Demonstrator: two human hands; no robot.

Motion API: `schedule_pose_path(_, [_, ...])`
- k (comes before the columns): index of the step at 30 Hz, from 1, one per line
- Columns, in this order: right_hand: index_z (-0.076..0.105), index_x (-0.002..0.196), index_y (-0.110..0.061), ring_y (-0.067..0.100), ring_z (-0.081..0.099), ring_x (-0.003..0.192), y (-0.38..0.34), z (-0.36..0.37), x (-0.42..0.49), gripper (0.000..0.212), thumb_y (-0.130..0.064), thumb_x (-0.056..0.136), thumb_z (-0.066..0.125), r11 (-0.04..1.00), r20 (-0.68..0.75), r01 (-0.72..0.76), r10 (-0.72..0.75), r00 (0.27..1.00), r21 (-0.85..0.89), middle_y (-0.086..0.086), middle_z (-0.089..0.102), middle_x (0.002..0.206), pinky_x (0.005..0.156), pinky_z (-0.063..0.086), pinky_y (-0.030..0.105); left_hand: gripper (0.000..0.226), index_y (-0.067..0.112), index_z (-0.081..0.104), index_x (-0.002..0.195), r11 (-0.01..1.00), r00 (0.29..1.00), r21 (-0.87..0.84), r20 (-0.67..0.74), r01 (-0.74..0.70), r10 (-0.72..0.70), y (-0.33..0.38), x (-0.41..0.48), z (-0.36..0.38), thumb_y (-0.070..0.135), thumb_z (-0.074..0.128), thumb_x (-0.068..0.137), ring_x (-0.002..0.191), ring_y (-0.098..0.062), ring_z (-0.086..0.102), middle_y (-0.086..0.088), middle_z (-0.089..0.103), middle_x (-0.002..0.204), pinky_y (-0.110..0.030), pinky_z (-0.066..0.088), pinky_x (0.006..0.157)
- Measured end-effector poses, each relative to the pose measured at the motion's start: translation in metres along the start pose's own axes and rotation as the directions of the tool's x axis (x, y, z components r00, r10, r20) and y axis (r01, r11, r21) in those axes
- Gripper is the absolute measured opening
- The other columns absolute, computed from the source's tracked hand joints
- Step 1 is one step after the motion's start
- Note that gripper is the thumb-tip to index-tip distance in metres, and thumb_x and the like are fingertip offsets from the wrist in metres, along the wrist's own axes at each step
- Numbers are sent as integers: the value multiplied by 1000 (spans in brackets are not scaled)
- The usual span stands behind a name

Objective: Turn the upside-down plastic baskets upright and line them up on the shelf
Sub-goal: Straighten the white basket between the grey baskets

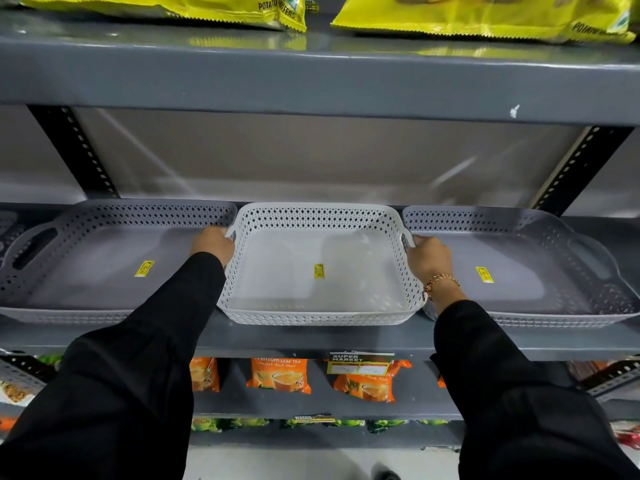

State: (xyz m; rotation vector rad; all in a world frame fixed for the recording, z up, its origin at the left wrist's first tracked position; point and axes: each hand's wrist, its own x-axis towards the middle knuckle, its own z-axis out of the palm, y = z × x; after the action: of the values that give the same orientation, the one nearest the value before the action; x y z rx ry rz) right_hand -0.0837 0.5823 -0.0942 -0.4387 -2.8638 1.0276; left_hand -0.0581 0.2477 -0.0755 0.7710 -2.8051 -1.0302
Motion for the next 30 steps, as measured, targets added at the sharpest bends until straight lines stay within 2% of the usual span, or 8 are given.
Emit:
schedule_pose_path(3, [62, 86, -10, 32, 51, 89, -2, -1, 3, 22, -8, 92, 40, 1000, 10, 1, -1, 1000, -18, 17, 61, 89, 72, 34, 25, 38, -2, 57, 127, 1000, 1000, 0, 16, 11, -11, 2, 2, -2, 11, 42, 95, 109, -40, 59, -25, 64, 120, -37, 48, 91])
schedule_pose_path(5, [57, 79, -13, 29, 48, 89, -3, -1, 7, 21, -8, 92, 40, 1000, 16, 3, -2, 1000, -25, 14, 57, 84, 72, 34, 25, 39, -1, 55, 130, 1000, 1000, 4, 22, 8, -8, 5, 2, -3, 11, 42, 96, 110, -40, 59, -25, 63, 121, -38, 47, 92])
schedule_pose_path(12, [50, 64, -10, 28, 48, 82, -3, 1, 21, 29, -11, 92, 41, 999, 21, -27, 28, 999, -21, 16, 57, 82, 70, 34, 25, 40, 1, 53, 133, 1000, 1000, 16, 28, 4, -4, 15, 7, -2, 13, 42, 97, 117, -37, 56, -23, 58, 132, -36, 45, 97])
schedule_pose_path(15, [50, 65, -9, 29, 48, 79, -4, 2, 25, 28, -11, 91, 41, 999, 14, -45, 45, 999, -9, 17, 56, 82, 69, 35, 26, 39, 1, 53, 132, 1000, 1000, 14, 22, 10, -11, 17, 8, -1, 12, 43, 97, 119, -37, 55, -22, 57, 133, -35, 44, 98])
schedule_pose_path(18, [44, 56, -17, 29, 49, 79, -4, 2, 29, 37, -14, 92, 41, 1000, 22, -31, 31, 999, -2, 16, 56, 80, 71, 35, 24, 38, 1, 54, 131, 1000, 1000, 20, 20, 17, -17, 17, 10, -1, 12, 42, 97, 117, -37, 56, -23, 58, 131, -36, 45, 96])
schedule_pose_path(22, [53, 64, -10, 32, 56, 84, -2, 2, 34, 29, -15, 91, 43, 999, 33, -44, 43, 999, 25, 16, 59, 83, 73, 36, 23, 38, 1, 55, 130, 999, 999, 22, 23, 25, -25, 18, 11, 0, 13, 42, 97, 117, -38, 56, -24, 59, 130, -35, 46, 96])
schedule_pose_path(28, [50, 61, -13, 30, 50, 84, -1, 5, 35, 32, -12, 92, 42, 1000, 5, -19, 19, 1000, 11, 15, 58, 80, 73, 33, 23, 37, 2, 57, 128, 999, 999, 14, 21, 40, -40, 19, 11, 0, 17, 44, 97, 119, -38, 55, -23, 58, 130, -35, 45, 97])
schedule_pose_path(30, [53, 67, -10, 30, 49, 83, -1, 5, 36, 27, -12, 93, 43, 1000, -1, -24, 24, 1000, 4, 14, 56, 80, 72, 33, 24, 37, 2, 58, 128, 999, 999, 16, 17, 45, -45, 20, 11, 0, 17, 44, 97, 119, -38, 55, -23, 57, 131, -35, 45, 97])
